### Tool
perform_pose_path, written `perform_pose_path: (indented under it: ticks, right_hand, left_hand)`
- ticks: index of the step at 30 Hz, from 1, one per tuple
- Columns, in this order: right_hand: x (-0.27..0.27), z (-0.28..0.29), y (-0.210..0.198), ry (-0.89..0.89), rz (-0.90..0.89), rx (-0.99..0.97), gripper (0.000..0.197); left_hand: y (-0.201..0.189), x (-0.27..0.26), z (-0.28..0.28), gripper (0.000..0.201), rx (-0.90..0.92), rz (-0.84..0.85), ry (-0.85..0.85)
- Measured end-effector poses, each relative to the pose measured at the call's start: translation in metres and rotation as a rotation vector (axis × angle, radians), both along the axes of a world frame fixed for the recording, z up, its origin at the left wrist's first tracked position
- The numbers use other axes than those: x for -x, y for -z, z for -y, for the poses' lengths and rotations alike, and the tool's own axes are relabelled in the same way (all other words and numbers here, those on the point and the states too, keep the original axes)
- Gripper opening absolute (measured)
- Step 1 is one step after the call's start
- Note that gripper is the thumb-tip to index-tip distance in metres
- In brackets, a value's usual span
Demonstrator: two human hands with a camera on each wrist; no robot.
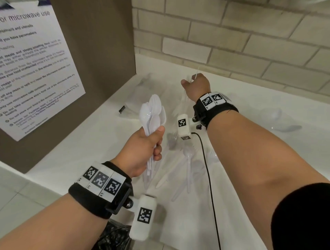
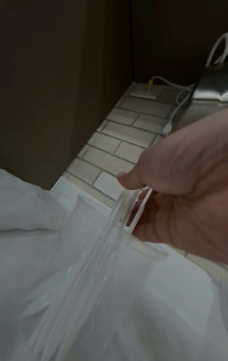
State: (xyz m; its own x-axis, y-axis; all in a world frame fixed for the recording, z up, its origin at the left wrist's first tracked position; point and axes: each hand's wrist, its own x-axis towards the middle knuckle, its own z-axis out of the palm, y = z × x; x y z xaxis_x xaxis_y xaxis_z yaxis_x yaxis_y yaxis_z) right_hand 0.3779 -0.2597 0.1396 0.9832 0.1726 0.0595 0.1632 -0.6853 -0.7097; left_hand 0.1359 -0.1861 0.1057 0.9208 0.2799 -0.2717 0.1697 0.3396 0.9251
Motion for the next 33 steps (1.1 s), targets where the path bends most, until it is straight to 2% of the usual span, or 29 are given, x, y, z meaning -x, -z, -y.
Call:
perform_pose_path:
  ticks: [3, 5, 7, 10, 12, 17, 22, 26, 33]
  right_hand:
    - [-0.001, 0.001, -0.003, 0.005, 0.01, 0.004, 0.071]
    - [0.004, 0.004, -0.01, 0.006, 0.021, -0.001, 0.072]
    - [0.014, 0.011, -0.02, -0.007, 0.067, -0.026, 0.061]
    - [0.04, 0.024, -0.033, -0.066, 0.119, -0.151, 0.031]
    - [0.068, 0.035, -0.038, -0.108, 0.108, -0.221, 0.022]
    - [0.142, 0.071, -0.04, -0.241, -0.125, -0.178, 0.047]
    - [0.169, 0.103, -0.024, -0.287, -0.305, -0.052, 0.041]
    - [0.177, 0.118, -0.01, -0.203, -0.307, -0.145, 0.03]
    - [0.176, 0.134, -0.014, 0.101, -0.207, -0.466, 0.034]
  left_hand:
    - [0.001, 0.001, 0.004, 0.019, 0.003, -0.004, 0.016]
    - [0.001, 0.0, 0.007, 0.019, 0.008, -0.007, 0.018]
    - [0.001, 0.001, 0.01, 0.018, 0.01, 0.005, 0.027]
    - [0.002, 0.0, 0.015, 0.022, -0.014, 0.025, 0.042]
    - [0.003, 0.0, 0.018, 0.027, 0.036, 0.026, 0.082]
    - [0.006, 0.0, 0.032, 0.043, 0.226, 0.062, 0.189]
    - [0.004, -0.005, 0.052, 0.042, 0.17, 0.075, 0.243]
    - [0.008, -0.009, 0.067, 0.044, 0.122, 0.077, 0.284]
    - [0.015, -0.012, 0.083, 0.037, 0.094, 0.097, 0.283]
